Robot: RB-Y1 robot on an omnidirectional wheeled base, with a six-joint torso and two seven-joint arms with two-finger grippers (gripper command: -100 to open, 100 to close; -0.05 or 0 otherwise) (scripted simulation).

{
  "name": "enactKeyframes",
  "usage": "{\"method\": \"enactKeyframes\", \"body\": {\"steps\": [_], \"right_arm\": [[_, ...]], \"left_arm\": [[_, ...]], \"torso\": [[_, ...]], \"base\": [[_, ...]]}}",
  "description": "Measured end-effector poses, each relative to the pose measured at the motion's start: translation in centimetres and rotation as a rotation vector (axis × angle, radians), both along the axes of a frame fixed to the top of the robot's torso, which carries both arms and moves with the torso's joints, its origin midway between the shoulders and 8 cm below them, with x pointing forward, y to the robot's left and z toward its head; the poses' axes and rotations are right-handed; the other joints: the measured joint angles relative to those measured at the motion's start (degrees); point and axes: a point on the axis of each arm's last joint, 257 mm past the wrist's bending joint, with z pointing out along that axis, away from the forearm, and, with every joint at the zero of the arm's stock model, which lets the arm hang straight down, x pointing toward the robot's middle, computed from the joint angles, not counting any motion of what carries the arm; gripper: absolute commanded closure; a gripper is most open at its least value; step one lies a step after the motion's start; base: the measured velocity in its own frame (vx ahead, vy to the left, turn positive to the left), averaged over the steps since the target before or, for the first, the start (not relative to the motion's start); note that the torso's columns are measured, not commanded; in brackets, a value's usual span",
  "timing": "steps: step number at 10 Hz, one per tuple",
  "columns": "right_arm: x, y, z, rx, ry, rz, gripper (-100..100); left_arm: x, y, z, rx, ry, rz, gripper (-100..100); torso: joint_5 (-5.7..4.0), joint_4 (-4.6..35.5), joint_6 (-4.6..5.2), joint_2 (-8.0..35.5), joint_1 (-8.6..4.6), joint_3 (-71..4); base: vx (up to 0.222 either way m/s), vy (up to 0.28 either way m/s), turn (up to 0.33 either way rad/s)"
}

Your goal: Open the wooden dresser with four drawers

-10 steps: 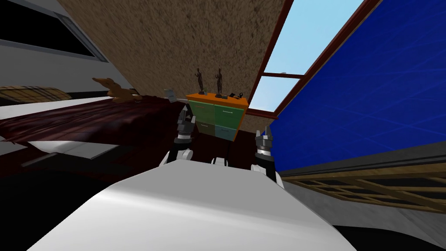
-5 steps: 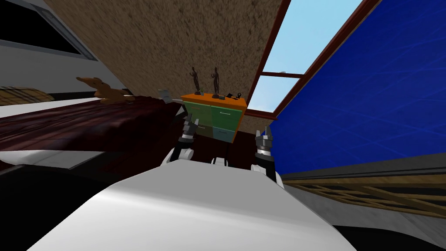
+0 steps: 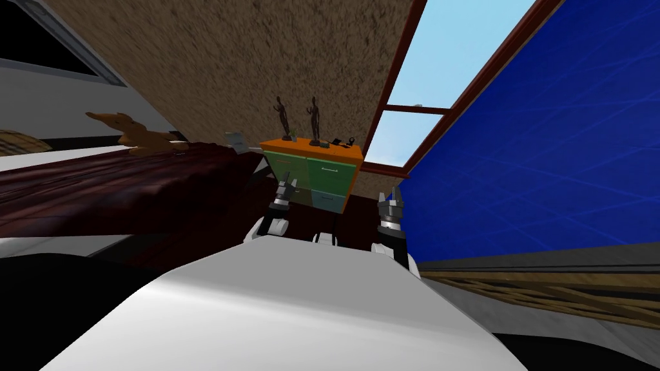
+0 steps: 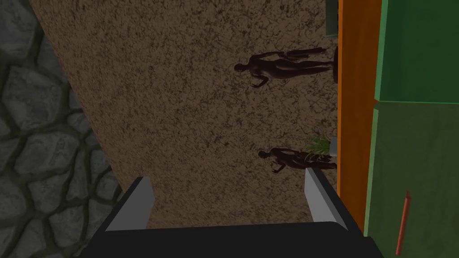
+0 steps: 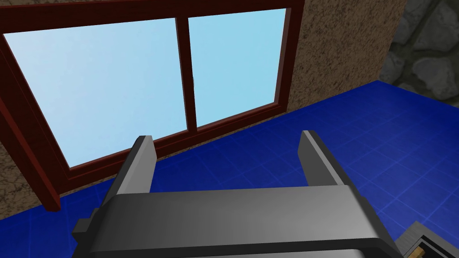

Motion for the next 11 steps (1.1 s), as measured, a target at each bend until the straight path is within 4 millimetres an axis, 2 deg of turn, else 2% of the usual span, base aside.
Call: {"method": "enactKeyframes", "body": {"steps": [11], "right_arm": [[0.0,0.0,0.0,0.000,0.000,0.000,0]], "left_arm": [[4.3,-0.2,-8.2,-0.004,0.184,0.015,-100]], "torso": [[0.01,0.00,-0.01,0.01,0.05,0.00]], "base": [[0.134,-0.036,-0.034]]}}
